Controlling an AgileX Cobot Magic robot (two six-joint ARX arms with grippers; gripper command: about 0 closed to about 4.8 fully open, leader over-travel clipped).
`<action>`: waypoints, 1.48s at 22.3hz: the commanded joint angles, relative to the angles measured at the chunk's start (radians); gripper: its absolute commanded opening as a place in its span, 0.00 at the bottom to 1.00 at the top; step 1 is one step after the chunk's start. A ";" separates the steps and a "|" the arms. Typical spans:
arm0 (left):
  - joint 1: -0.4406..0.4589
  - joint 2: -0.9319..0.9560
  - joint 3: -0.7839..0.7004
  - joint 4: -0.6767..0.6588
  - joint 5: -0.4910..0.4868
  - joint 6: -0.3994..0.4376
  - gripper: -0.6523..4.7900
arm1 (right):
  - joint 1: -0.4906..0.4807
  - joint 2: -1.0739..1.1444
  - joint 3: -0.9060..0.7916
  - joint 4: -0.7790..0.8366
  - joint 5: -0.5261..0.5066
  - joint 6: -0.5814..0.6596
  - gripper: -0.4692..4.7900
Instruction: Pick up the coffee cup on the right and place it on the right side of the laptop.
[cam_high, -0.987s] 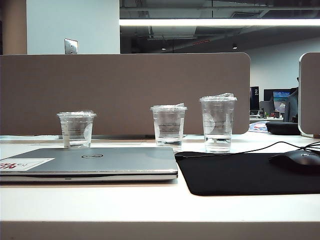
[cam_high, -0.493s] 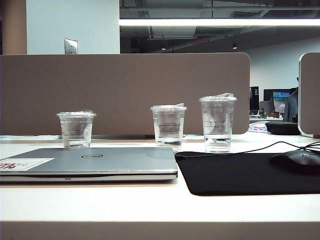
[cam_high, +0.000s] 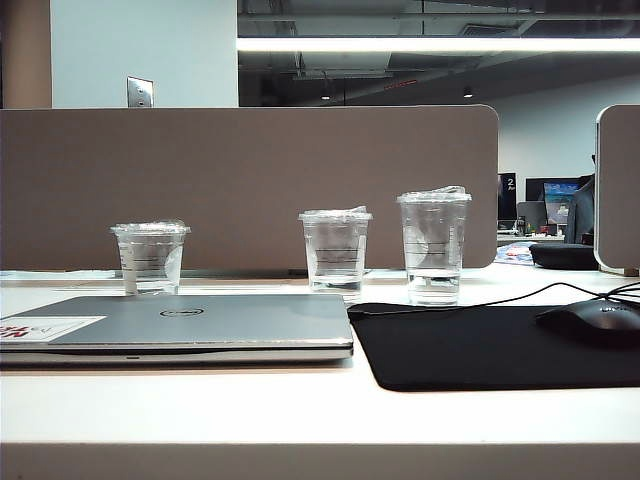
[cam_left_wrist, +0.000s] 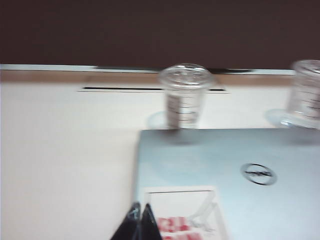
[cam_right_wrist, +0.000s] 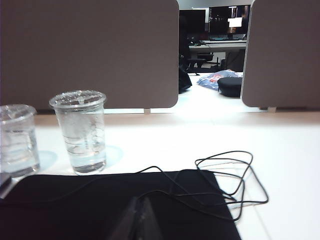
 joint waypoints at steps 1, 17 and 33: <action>-0.106 0.000 0.003 0.006 -0.018 0.002 0.11 | -0.001 -0.002 -0.004 0.021 0.002 0.124 0.07; -0.549 0.000 0.003 0.006 -0.014 0.002 0.11 | 0.004 0.002 0.000 -0.015 -0.055 0.412 0.07; -0.549 0.000 0.003 0.006 -0.014 0.002 0.11 | 0.005 0.827 0.310 0.312 -0.251 0.158 0.87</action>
